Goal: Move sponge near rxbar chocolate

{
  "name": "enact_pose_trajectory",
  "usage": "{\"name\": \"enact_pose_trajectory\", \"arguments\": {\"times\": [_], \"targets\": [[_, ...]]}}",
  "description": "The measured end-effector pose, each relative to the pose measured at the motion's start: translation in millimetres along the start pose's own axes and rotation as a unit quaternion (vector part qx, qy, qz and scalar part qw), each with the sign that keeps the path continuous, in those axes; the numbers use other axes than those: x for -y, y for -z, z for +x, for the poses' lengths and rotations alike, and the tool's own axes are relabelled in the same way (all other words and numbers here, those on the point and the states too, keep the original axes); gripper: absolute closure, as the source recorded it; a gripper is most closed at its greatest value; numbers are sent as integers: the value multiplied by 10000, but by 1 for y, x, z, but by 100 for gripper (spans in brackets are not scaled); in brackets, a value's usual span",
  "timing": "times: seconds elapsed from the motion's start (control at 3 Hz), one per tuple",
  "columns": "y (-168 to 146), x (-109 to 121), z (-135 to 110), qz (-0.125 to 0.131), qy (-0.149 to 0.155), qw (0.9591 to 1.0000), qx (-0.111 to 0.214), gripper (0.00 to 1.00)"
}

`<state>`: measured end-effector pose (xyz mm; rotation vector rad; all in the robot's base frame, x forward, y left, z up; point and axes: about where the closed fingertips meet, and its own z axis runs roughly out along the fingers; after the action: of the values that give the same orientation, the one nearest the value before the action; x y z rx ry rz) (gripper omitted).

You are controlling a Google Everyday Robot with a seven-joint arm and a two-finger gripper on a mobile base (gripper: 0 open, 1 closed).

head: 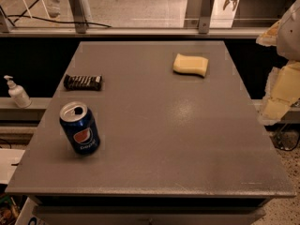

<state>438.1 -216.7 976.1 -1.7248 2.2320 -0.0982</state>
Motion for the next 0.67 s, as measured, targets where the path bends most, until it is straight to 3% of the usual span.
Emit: {"name": "enact_pose_trajectory", "arguments": {"times": [0.33, 0.67], "targets": [[0, 0, 0, 1, 0, 10000, 0, 0], [-6, 4, -2, 159, 31, 9999, 24, 0]]}}
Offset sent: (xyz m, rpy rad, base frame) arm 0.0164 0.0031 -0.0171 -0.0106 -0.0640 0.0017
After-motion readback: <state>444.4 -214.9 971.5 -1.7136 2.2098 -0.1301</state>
